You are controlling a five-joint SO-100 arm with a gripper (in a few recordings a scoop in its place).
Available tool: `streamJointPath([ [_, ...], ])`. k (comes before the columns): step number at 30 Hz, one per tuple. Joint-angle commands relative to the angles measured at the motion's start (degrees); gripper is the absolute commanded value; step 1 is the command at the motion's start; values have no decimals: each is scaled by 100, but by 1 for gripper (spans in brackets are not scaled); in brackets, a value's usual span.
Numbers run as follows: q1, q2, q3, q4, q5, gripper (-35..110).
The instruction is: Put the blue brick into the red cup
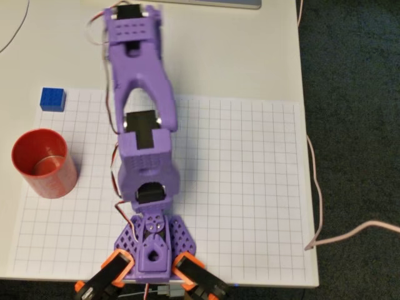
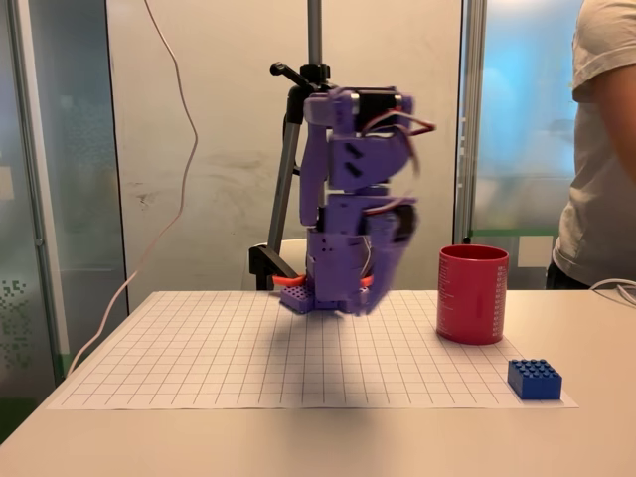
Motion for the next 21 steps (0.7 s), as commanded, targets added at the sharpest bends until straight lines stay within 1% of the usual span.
streamJointPath([
  [1,-835,18,-747,62,-141,0],
  [10,-2048,-659,-1485,-97,-650,0],
  [13,-2391,-967,-1529,-316,-439,0],
  [16,-2654,-1169,-1380,-747,-149,0],
  [19,-2593,-1266,-1336,-1538,501,0],
  [21,-2435,-1213,-1477,-1758,721,0],
])
